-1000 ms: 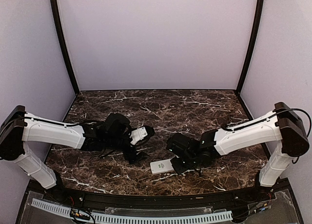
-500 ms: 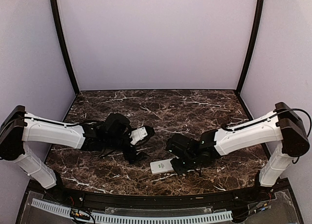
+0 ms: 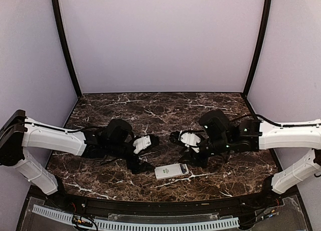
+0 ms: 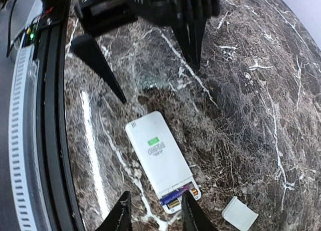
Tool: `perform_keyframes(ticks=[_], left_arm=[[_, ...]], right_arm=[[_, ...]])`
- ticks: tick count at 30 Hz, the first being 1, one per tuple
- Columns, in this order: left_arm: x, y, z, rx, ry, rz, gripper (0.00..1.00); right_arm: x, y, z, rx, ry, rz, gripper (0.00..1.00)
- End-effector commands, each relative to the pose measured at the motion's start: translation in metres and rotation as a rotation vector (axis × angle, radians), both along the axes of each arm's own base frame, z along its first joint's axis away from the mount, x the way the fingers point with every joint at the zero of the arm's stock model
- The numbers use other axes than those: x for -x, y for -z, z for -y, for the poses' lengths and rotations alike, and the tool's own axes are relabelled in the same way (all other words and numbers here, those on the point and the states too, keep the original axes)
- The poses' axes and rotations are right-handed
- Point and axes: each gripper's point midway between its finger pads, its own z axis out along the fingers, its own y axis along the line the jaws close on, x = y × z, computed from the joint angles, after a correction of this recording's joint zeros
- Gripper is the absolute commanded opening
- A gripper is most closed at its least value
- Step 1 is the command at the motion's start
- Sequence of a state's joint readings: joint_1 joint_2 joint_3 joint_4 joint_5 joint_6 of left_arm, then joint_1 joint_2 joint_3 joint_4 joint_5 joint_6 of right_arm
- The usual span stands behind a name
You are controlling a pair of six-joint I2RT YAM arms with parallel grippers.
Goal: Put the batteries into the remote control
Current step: Place the battery in the battery compartment, then hold the remote control without batteries at the center of the board.
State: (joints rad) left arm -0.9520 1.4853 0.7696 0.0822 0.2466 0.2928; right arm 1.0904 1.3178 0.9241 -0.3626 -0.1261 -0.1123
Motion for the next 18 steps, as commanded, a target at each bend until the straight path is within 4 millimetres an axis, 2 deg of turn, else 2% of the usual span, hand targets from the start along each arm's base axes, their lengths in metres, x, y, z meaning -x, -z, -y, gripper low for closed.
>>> perform_keyframes(ticks=[1, 5, 9, 15, 18], left_arm=[[0.015, 0.008, 0.003, 0.037, 0.031, -0.042, 0.89], [0.010, 0.023, 0.001, 0.014, 0.010, -0.036, 0.89], [0.009, 0.036, 0.003, 0.006, 0.008, -0.051, 0.89], [0.013, 0.050, 0.008, 0.006, 0.007, -0.108, 0.89], [0.013, 0.054, 0.008, 0.004, 0.001, -0.120, 0.89]], right_arm=[[0.016, 0.039, 0.021, 0.120, -0.409, 0.245, 0.30], [0.010, 0.070, 0.032, 0.229, -0.488, 0.238, 0.29], [0.004, 0.101, 0.034, 0.309, -0.506, 0.224, 0.29], [-0.013, 0.106, 0.029, 0.277, -0.461, 0.288, 0.22], [-0.014, 0.109, 0.031, 0.281, -0.458, 0.284, 0.20]])
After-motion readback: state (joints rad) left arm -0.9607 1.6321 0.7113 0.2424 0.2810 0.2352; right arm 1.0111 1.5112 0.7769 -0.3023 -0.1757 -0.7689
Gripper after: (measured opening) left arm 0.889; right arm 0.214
